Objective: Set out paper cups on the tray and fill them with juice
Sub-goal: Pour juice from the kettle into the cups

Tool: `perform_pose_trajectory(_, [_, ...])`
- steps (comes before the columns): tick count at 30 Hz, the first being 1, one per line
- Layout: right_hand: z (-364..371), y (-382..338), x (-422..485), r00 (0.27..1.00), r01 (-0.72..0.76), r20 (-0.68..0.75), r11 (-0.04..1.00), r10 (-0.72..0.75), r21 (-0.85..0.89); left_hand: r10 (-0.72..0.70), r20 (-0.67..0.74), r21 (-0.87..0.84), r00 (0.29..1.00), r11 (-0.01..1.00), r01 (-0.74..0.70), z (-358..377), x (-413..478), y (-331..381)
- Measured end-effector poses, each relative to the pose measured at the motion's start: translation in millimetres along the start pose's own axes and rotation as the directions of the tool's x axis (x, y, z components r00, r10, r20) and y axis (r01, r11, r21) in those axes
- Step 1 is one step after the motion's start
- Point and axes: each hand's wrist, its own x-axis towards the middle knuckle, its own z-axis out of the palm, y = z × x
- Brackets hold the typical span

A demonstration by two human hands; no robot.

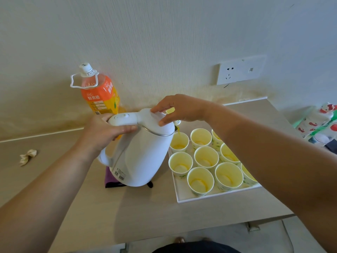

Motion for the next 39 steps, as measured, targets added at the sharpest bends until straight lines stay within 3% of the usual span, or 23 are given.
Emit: perform_pose_trajectory(39, [-3, -16, -5, 1.0, 0.025, 0.018, 1.0, -0.025, 0.007, 0.011, -0.01, -0.039, 1.0, 0.999, -0.012, -13, -12, 15])
